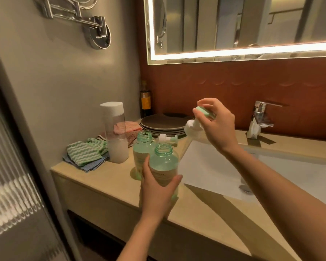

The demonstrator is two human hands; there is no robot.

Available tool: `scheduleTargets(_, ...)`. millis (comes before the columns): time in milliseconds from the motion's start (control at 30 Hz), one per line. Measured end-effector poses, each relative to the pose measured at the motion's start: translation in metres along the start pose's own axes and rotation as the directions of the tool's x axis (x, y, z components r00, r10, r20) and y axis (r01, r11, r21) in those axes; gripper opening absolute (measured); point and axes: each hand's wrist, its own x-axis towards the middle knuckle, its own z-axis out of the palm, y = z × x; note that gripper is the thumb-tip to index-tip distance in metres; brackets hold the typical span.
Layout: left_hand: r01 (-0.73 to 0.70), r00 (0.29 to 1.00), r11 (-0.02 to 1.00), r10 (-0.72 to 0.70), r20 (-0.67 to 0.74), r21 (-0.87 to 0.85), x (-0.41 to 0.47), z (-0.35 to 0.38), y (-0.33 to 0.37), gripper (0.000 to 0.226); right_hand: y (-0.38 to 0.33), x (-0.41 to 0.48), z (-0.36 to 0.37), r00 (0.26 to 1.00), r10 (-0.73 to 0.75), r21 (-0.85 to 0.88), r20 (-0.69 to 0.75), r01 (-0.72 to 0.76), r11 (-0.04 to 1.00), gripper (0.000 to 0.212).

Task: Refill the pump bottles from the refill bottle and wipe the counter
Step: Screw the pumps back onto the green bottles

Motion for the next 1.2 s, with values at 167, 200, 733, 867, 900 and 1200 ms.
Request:
scheduleTargets(167, 0.021, 0.997, 1.0, -0.021, 0.071, -0.006, 0.008, -0.006, 0.0, 0.086, -0.031, 0.023, -0.023, 0.993, -0.098, 0.047, -0.06, 0.101, 0.994, 0.022)
scheduleTargets(200, 0.015, 0.997, 1.0, -0.016, 0.081, 0.003, 0.009, -0.007, 0.0, 0.087, -0.039, 0.029, -0.026, 0.991, -0.117, 0.06, -0.071, 0.121, 0.991, 0.023)
scheduleTargets(733, -0.001, 1.0, 0.986, -0.004, 0.025, 0.166, 0.007, -0.006, -0.009, 0.102, -0.077, 0.035, -0.006, 0.98, -0.18, 0.197, 0.09, 0.16, 0.967, 0.017)
scheduleTargets(867, 0.051, 0.998, 0.959, -0.06, 0.024, 0.279, 0.006, -0.006, -0.009, 0.117, -0.066, 0.019, 0.012, 0.966, -0.146, 0.182, 0.212, 0.108, 0.977, 0.02)
scheduleTargets(900, 0.068, 0.996, 0.943, -0.081, 0.028, 0.327, 0.007, -0.006, -0.01, 0.116, -0.063, 0.015, 0.017, 0.959, -0.137, 0.19, 0.25, 0.09, 0.978, 0.021)
scheduleTargets(1200, 0.082, 0.995, 0.907, -0.095, 0.011, 0.414, 0.01, -0.006, -0.015, 0.119, -0.053, 0.006, 0.033, 0.893, -0.147, 0.27, 0.425, 0.03, 0.962, 0.026)
